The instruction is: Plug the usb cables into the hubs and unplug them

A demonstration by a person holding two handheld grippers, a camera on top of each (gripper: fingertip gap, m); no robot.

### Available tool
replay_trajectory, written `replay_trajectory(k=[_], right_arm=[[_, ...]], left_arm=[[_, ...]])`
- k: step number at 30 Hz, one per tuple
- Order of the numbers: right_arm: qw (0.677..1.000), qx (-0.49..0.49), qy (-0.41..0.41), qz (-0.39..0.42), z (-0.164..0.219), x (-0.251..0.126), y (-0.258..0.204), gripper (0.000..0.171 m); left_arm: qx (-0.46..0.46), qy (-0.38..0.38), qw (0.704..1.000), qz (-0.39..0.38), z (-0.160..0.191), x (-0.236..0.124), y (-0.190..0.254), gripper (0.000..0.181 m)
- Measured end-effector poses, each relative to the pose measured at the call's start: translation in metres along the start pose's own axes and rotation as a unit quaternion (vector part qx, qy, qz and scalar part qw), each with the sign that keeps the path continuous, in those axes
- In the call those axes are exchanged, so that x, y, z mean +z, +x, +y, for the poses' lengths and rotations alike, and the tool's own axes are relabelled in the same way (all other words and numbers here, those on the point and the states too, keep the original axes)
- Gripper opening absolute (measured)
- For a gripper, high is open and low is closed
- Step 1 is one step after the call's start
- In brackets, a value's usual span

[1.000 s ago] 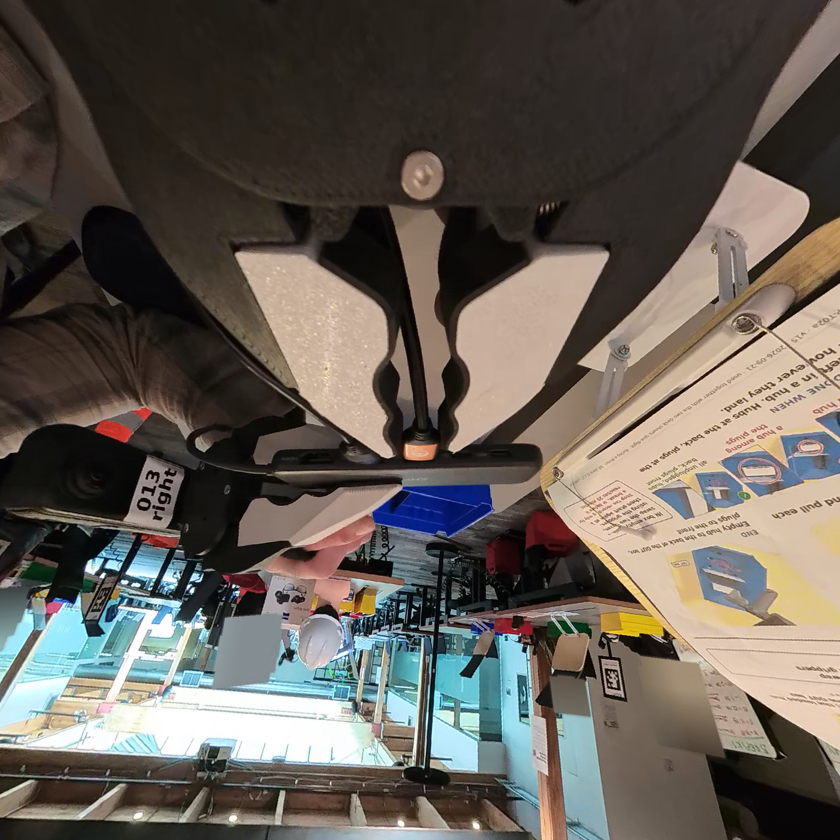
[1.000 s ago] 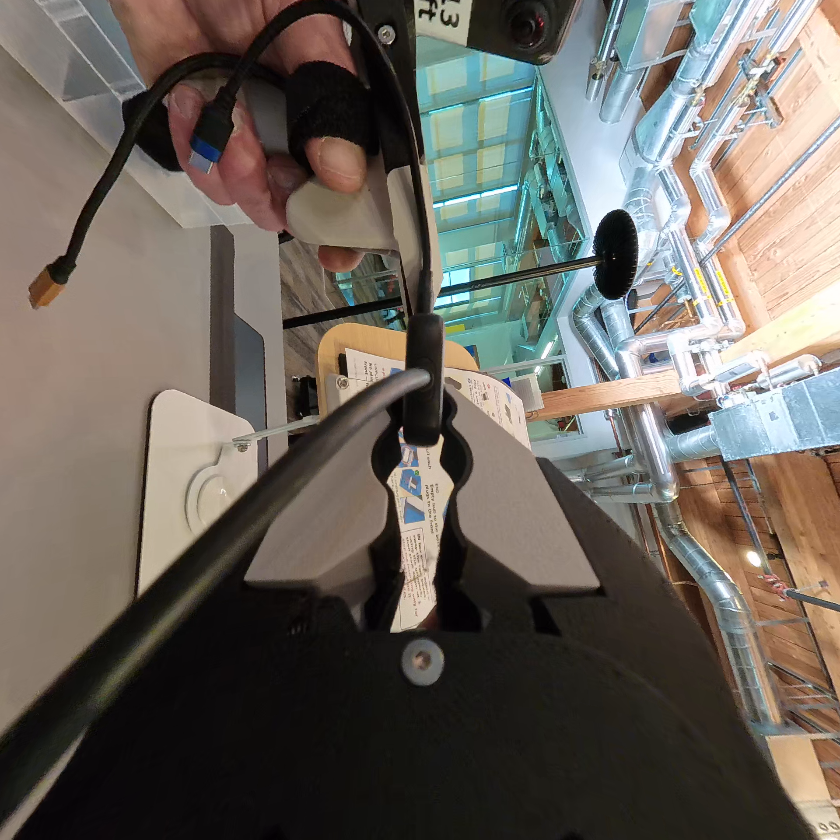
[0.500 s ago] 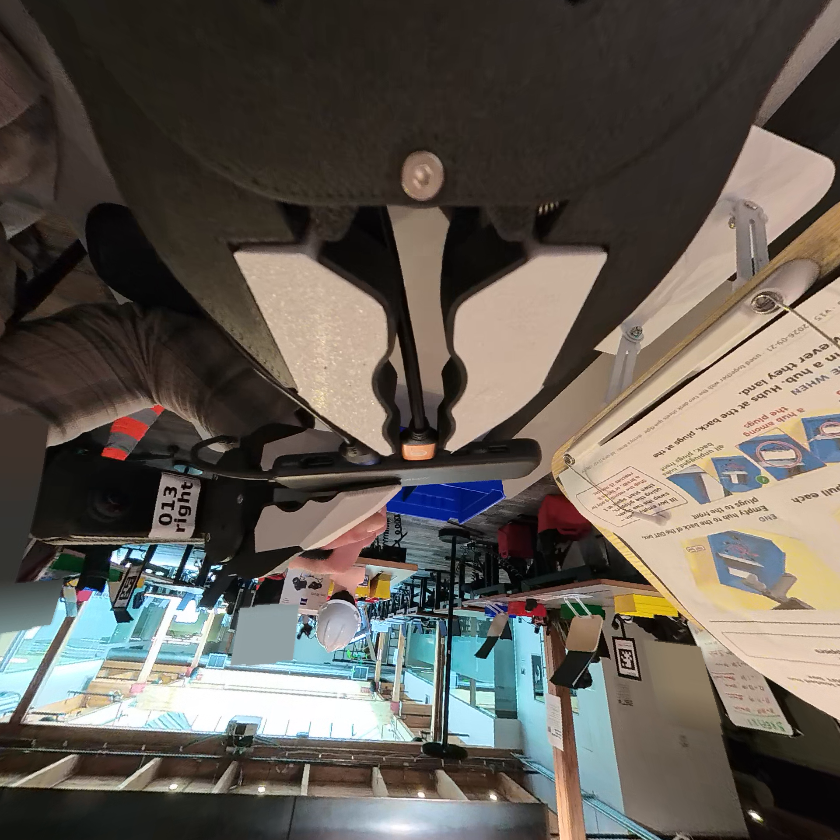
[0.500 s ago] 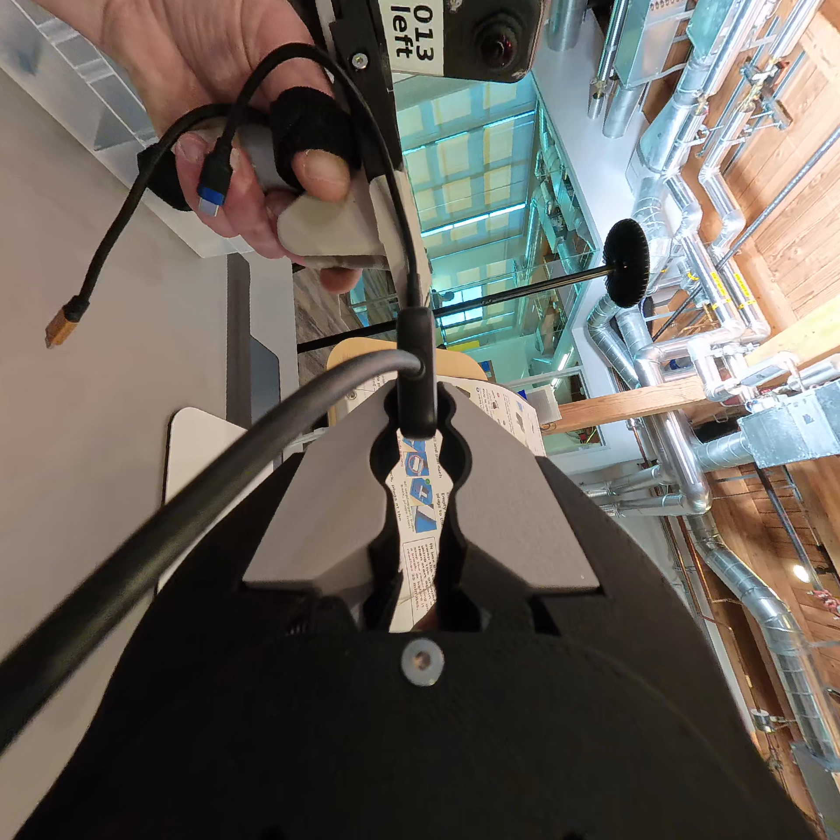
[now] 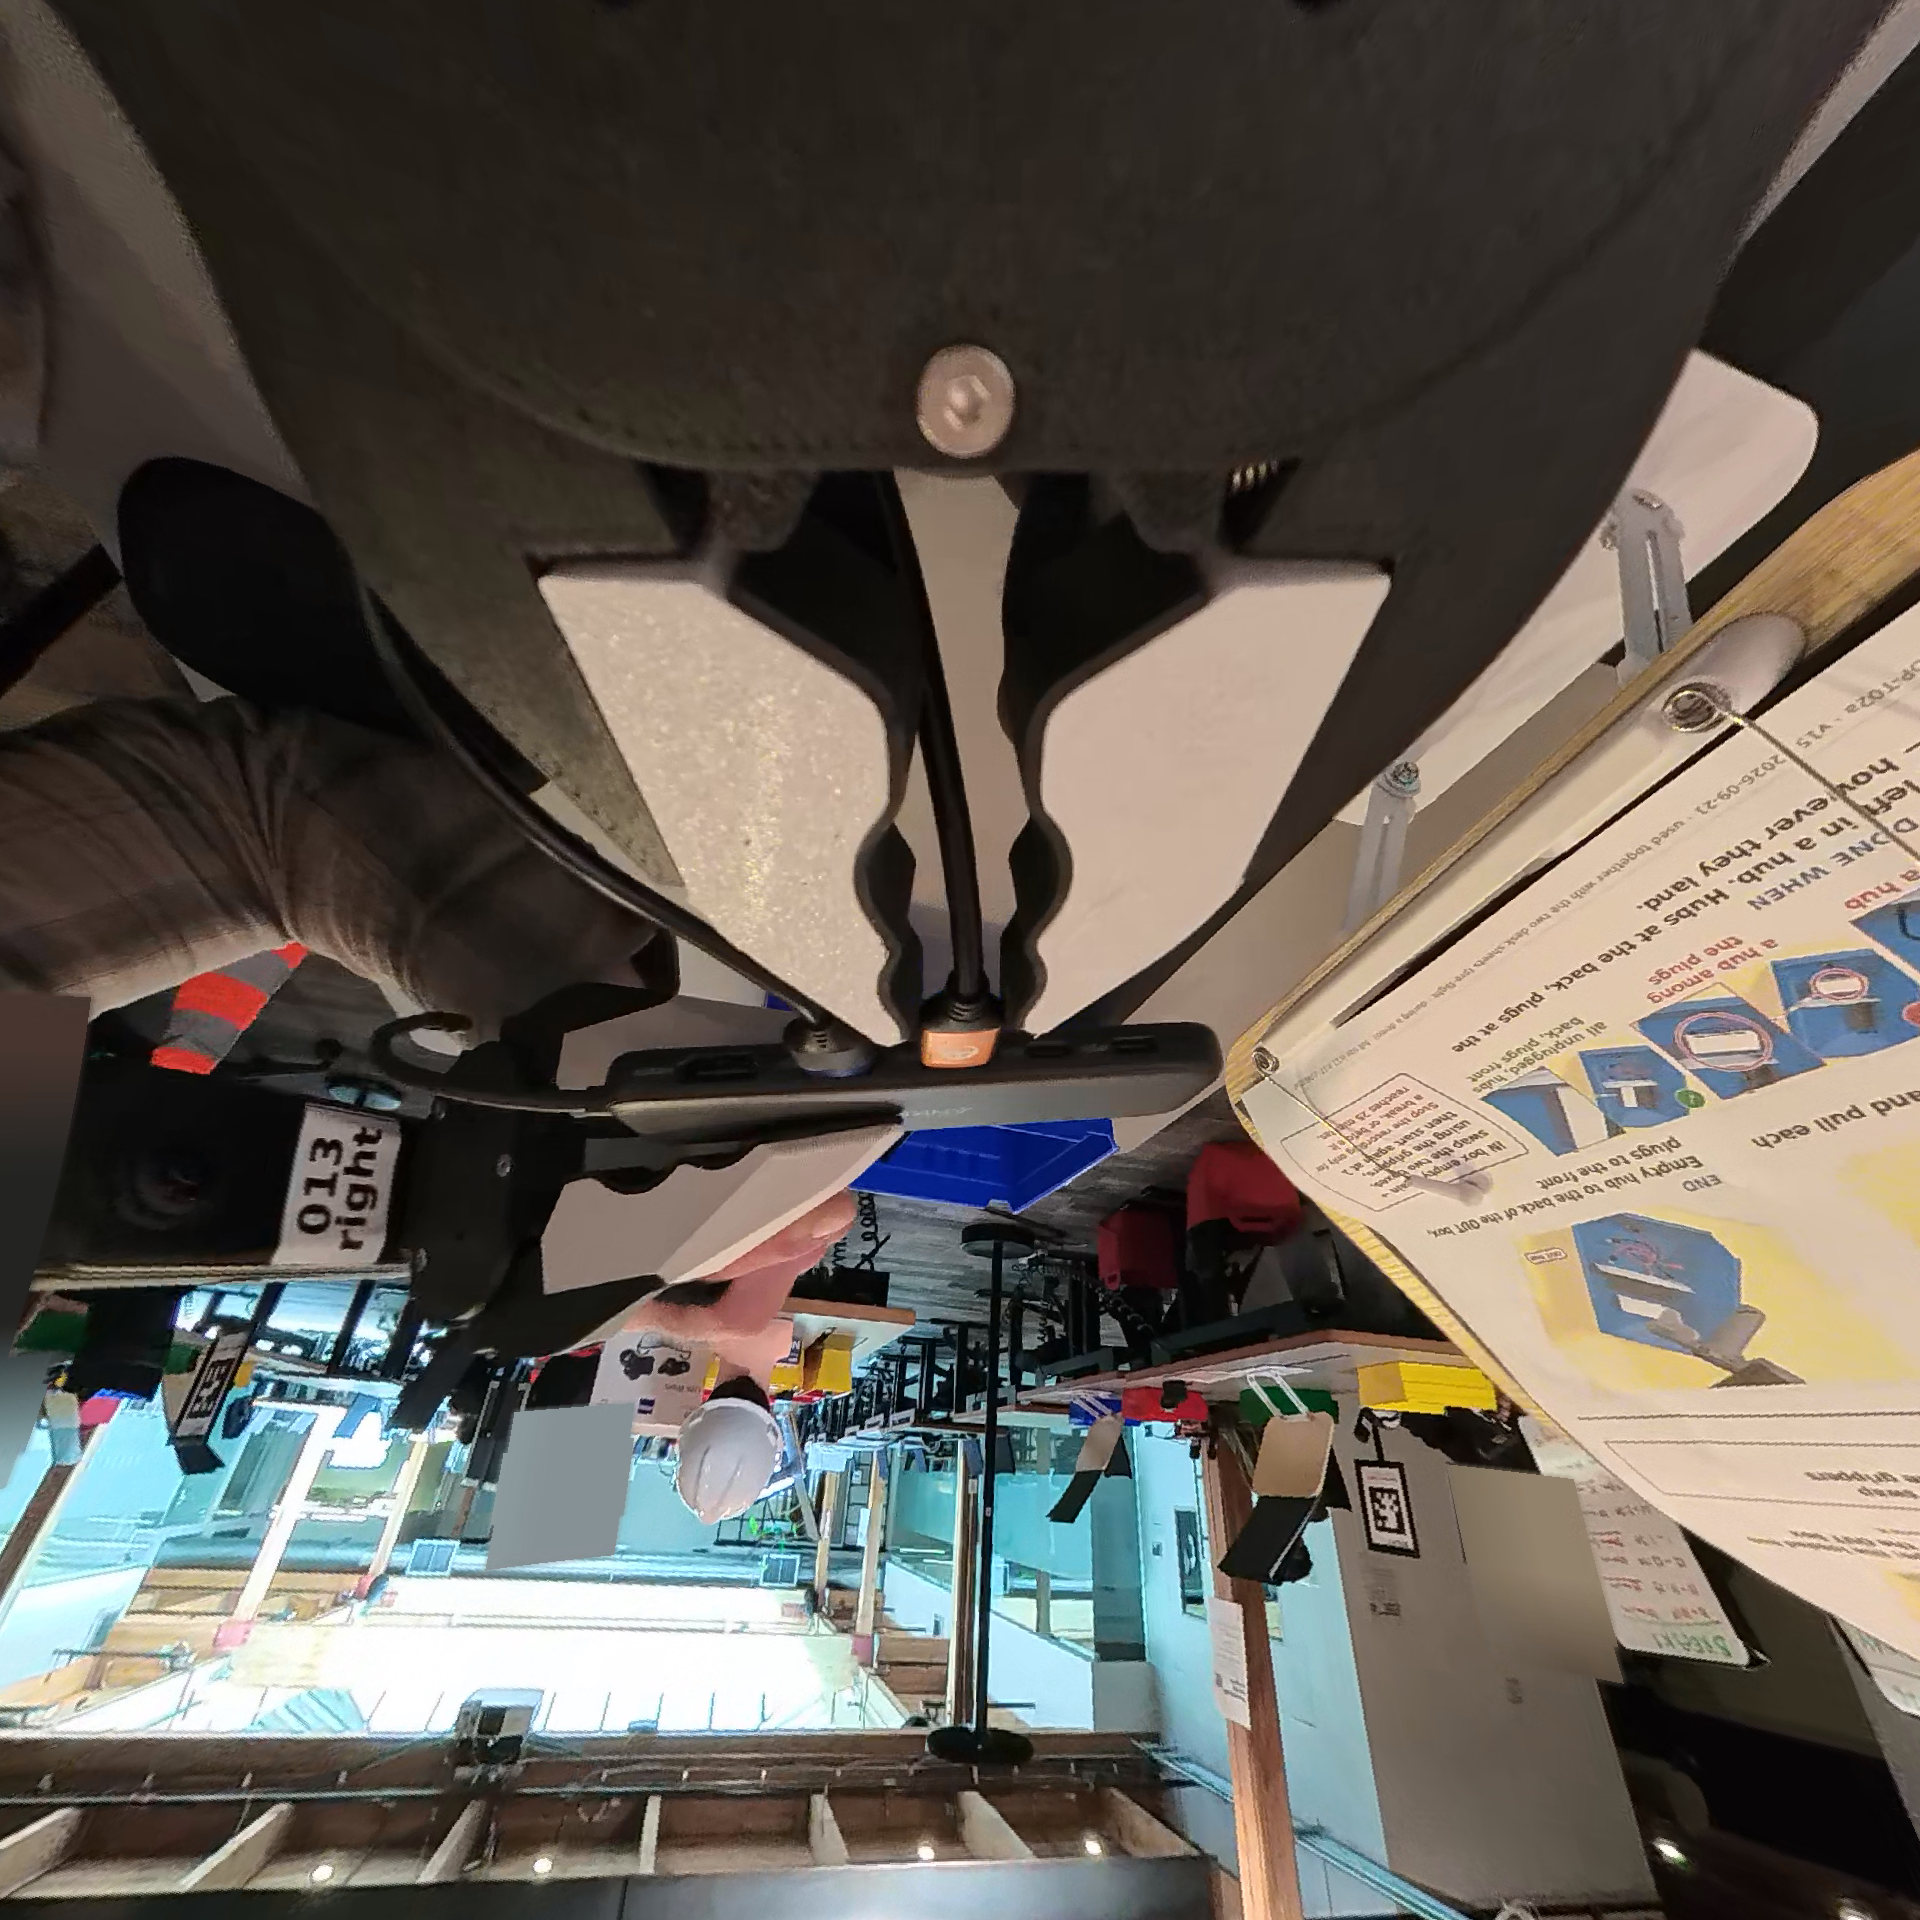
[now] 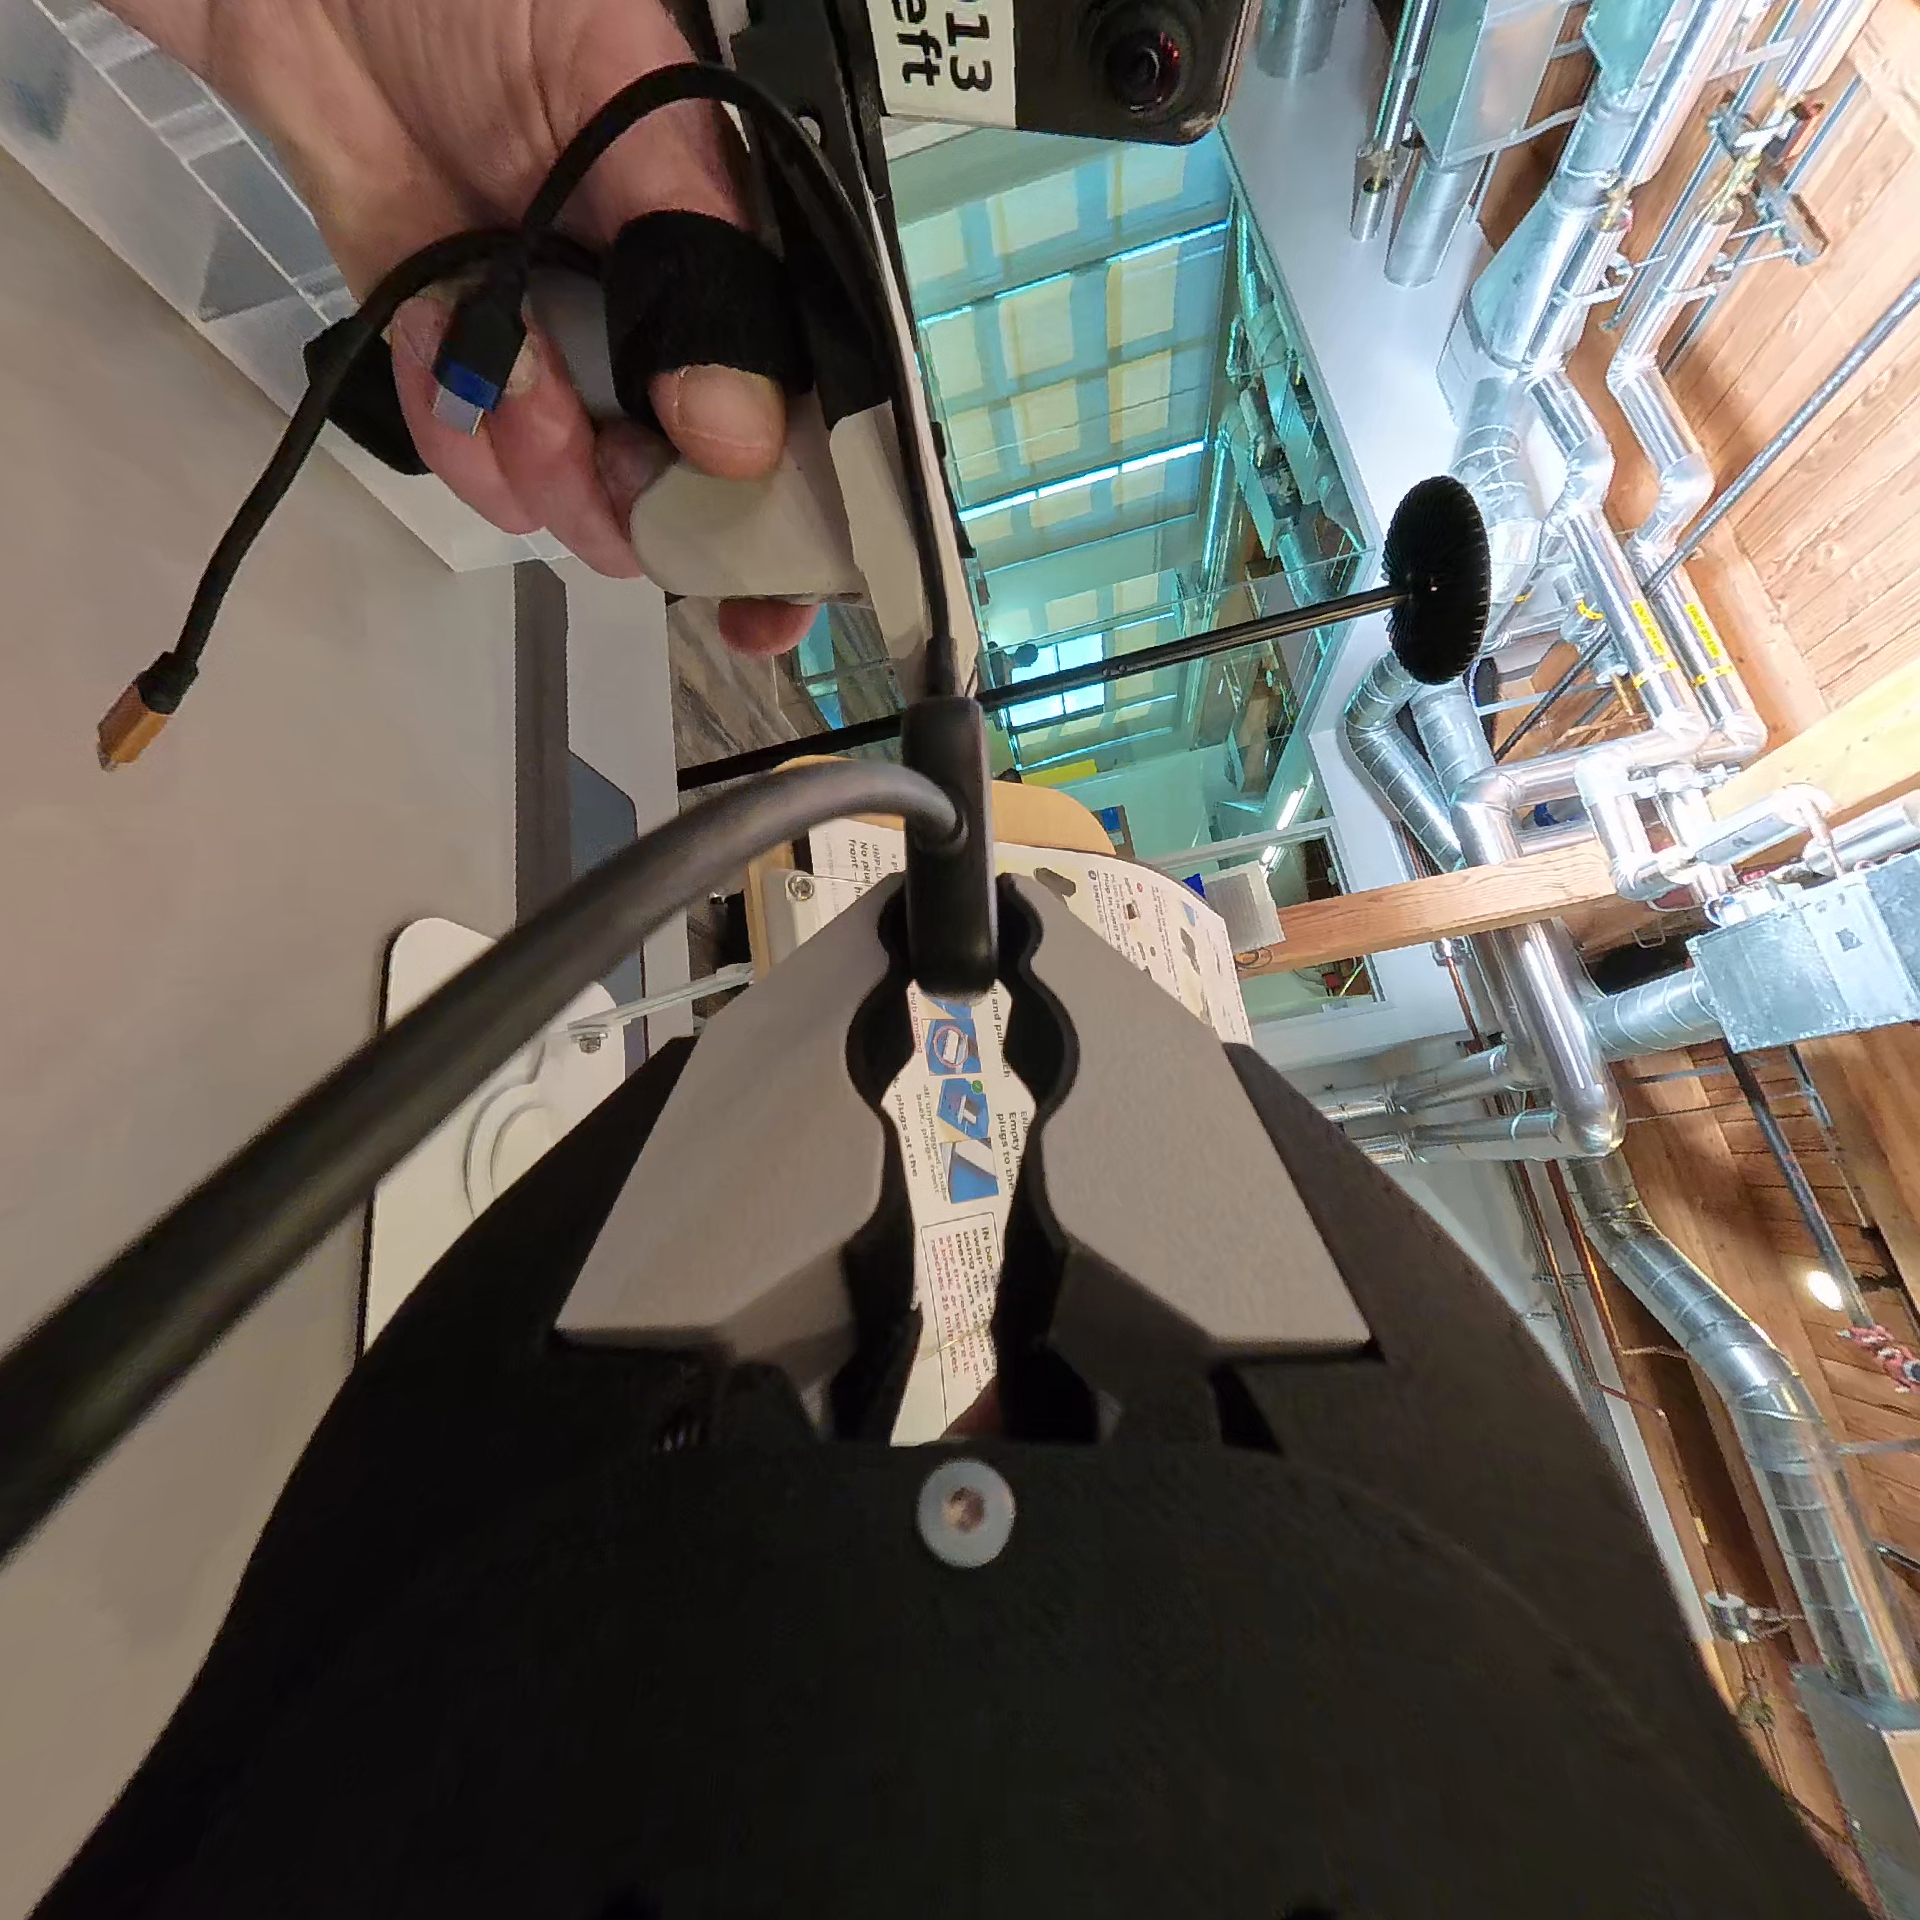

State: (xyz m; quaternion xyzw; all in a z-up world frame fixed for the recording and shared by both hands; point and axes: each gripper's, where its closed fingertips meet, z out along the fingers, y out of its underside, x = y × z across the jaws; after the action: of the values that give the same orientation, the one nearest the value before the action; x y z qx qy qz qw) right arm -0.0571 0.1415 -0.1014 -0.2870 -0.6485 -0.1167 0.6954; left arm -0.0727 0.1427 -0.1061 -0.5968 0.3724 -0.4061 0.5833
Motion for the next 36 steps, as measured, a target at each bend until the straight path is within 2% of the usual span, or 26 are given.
replay_trajectory(k=[10, 13, 16, 20, 25, 28, 31, 33, 36], right_arm=[[1.000, 0.006, 0.009, 0.009, 0.002, 0.003, -0.001, 0.010], [1.000, 0.009, 0.002, 0.009, 0.007, 0.003, 0.000, 0.010], [1.000, 0.018, 0.003, 0.002, 0.011, 0.001, 0.000, 0.010], [0.999, 0.039, 0.019, -0.021, 0.006, 0.000, -0.005, 0.010], [0.994, 0.075, 0.037, -0.063, 0.005, -0.004, -0.013, 0.010], [0.991, 0.092, 0.047, -0.081, 0.003, -0.007, -0.017, 0.010], [0.988, 0.111, 0.068, -0.087, -0.002, -0.012, -0.013, 0.010], [0.985, 0.119, 0.077, -0.094, -0.005, -0.016, -0.012, 0.009], [0.976, 0.148, 0.107, -0.119, -0.014, -0.021, -0.014, 0.010]], left_arm=[[0.005, 0.022, 1.000, -0.004, -0.004, -0.002, -0.004, 0.015], [0.008, 0.051, 0.998, -0.022, -0.014, -0.010, -0.011, 0.026], [0.034, 0.069, 0.995, -0.056, -0.023, -0.025, -0.022, 0.024], [0.107, 0.036, 0.986, -0.120, -0.017, -0.036, -0.038, 0.026], [0.200, -0.010, 0.968, -0.153, -0.005, -0.033, -0.040, 0.030], [0.215, -0.024, 0.961, -0.174, -0.002, -0.038, -0.047, 0.038], [0.202, -0.015, 0.953, -0.226, -0.007, -0.056, -0.069, 0.036], [0.185, -0.001, 0.956, -0.226, -0.008, -0.064, -0.074, 0.036], [0.203, -0.033, 0.948, -0.244, 0.004, -0.065, -0.084, 0.037]])
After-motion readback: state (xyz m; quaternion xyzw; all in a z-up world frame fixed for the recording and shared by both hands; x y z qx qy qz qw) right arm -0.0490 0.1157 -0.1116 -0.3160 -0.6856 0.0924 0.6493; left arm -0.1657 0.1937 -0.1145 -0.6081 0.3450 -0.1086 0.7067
